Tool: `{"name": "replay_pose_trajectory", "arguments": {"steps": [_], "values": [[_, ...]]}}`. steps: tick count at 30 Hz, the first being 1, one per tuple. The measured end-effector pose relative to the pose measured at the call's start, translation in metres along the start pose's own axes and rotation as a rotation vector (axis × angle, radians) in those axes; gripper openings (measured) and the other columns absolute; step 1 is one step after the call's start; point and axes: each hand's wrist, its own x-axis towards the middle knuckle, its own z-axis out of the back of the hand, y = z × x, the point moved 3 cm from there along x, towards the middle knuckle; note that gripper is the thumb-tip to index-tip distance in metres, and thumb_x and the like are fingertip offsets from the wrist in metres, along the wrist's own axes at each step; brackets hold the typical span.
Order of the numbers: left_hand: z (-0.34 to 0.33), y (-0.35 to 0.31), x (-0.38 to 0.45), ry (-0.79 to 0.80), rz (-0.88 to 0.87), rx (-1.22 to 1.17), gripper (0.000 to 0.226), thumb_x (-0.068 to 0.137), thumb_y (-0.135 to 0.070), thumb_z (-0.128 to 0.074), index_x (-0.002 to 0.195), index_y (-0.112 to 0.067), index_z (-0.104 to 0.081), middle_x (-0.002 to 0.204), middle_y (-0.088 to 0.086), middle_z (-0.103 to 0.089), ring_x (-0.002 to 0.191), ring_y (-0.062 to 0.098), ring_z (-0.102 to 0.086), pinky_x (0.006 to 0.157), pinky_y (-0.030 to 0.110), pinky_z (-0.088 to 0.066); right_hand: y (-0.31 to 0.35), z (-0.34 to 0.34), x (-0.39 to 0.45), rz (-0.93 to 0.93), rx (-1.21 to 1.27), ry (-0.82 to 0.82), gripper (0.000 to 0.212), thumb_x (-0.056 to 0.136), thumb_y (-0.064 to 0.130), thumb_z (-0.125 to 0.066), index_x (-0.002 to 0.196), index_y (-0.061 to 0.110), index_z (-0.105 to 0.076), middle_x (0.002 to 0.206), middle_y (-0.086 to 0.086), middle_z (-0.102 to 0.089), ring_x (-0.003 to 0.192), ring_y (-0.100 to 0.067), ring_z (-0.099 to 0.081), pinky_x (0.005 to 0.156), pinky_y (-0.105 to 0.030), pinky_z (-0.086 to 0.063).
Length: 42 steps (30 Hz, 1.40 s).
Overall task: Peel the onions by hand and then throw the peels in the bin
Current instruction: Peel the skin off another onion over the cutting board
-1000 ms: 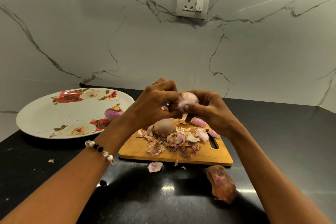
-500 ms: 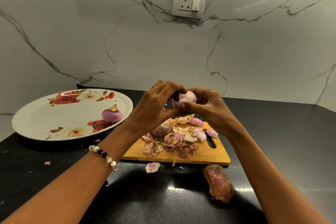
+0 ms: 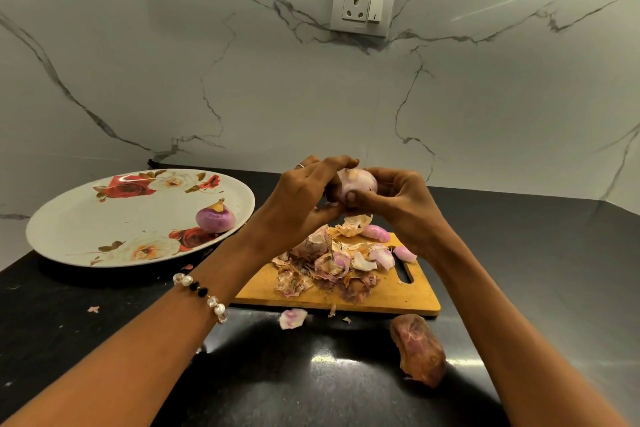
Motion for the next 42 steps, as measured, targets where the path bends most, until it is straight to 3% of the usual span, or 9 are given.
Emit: {"name": "replay_pose_trajectory", "arguments": {"steps": [3, 9, 16, 20, 25, 30, 33, 38, 42], "values": [[-0.002, -0.003, 0.0, -0.029, -0.007, -0.014, 0.057, 0.075, -0.009, -0.077, 0.126, -0.001, -0.055, 0.087, 0.009, -0.061, 0.081, 0.001, -0.047, 0.08, 0.001, -0.038, -0.001, 0.004, 0.002, -0.021, 0.075, -0.019, 0.033, 0.073, 0.014, -0.071, 0.105, 0.007, -0.066, 0.092, -0.005, -0.076, 0.087, -0.024, -0.073, 0.072, -0.026, -0.058], [0.008, 0.0, 0.0, -0.107, 0.054, -0.045, 0.05, 0.071, -0.029, -0.077, 0.113, -0.004, -0.064, 0.098, 0.01, -0.063, 0.085, 0.012, -0.055, 0.077, 0.005, -0.044, -0.002, 0.006, 0.004, -0.04, 0.11, -0.04, 0.051, 0.061, 0.027, -0.078, 0.107, 0.008, -0.066, 0.095, -0.006, -0.075, 0.09, -0.026, -0.073, 0.072, -0.025, -0.058], [0.006, -0.002, -0.003, -0.201, 0.026, 0.02, 0.031, 0.073, -0.018, -0.08, 0.1, -0.005, -0.072, 0.098, 0.011, -0.066, 0.089, 0.016, -0.062, 0.078, 0.015, -0.05, -0.006, 0.005, 0.004, -0.071, 0.184, -0.03, 0.054, 0.062, 0.021, -0.078, 0.111, 0.003, -0.064, 0.097, -0.01, -0.075, 0.091, -0.026, -0.072, 0.073, -0.026, -0.058], [0.01, 0.003, -0.003, -0.289, 0.275, -0.243, 0.025, 0.078, -0.027, -0.073, 0.096, -0.009, -0.073, 0.097, 0.003, -0.068, 0.085, 0.012, -0.066, 0.073, 0.017, -0.056, -0.008, 0.007, 0.004, -0.058, 0.145, -0.041, 0.06, 0.061, 0.017, -0.08, 0.117, 0.006, -0.062, 0.107, -0.011, -0.072, 0.099, -0.029, -0.069, 0.082, -0.033, -0.059], [0.004, 0.013, -0.006, -0.119, 0.638, -0.594, 0.04, 0.078, -0.023, -0.072, 0.114, -0.007, -0.067, 0.104, 0.006, -0.071, 0.088, 0.015, -0.07, 0.07, 0.03, -0.06, -0.007, 0.009, 0.004, 0.0, -0.038, -0.034, 0.068, 0.062, 0.013, -0.081, 0.126, 0.01, -0.058, 0.119, -0.009, -0.066, 0.111, -0.025, -0.065, 0.089, -0.035, -0.057], [0.003, 0.012, -0.008, -0.048, 0.605, -0.547, 0.039, 0.08, -0.012, -0.073, 0.118, -0.005, -0.065, 0.107, 0.008, -0.071, 0.087, 0.016, -0.071, 0.074, 0.034, -0.06, -0.008, 0.006, 0.005, 0.044, -0.229, -0.009, 0.07, 0.061, 0.021, -0.084, 0.126, 0.013, -0.059, 0.123, -0.006, -0.064, 0.116, -0.019, -0.061, 0.092, -0.033, -0.056], [0.002, 0.013, -0.008, -0.043, 0.585, -0.457, 0.042, 0.081, -0.011, -0.073, 0.122, -0.006, -0.062, 0.112, 0.008, -0.069, 0.091, 0.014, -0.07, 0.077, 0.033, -0.059, -0.009, 0.006, 0.006, 0.066, -0.303, 0.009, 0.069, 0.066, 0.012, -0.085, 0.129, 0.009, -0.057, 0.125, -0.005, -0.062, 0.117, -0.015, -0.06, 0.091, -0.027, -0.054], [0.001, 0.01, -0.009, -0.05, 0.522, -0.341, 0.043, 0.083, -0.01, -0.071, 0.125, -0.008, -0.06, 0.114, 0.006, -0.068, 0.09, 0.007, -0.065, 0.077, 0.014, -0.053, -0.014, 0.006, 0.006, 0.066, -0.358, 0.022, 0.068, 0.07, 0.005, -0.084, 0.131, 0.006, -0.055, 0.125, -0.007, -0.061, 0.116, -0.016, -0.06, 0.09, -0.027, -0.055], [-0.001, 0.014, -0.01, -0.02, 0.645, -0.599, 0.049, 0.085, -0.009, -0.069, 0.131, -0.01, -0.055, 0.12, 0.008, -0.066, 0.1, 0.014, -0.067, 0.082, 0.033, -0.058, -0.012, 0.007, 0.007, 0.072, -0.31, -0.03, 0.068, 0.067, 0.015, -0.084, 0.129, 0.008, -0.056, 0.121, -0.006, -0.064, 0.111, -0.014, -0.063, 0.088, -0.025, -0.055]]}}
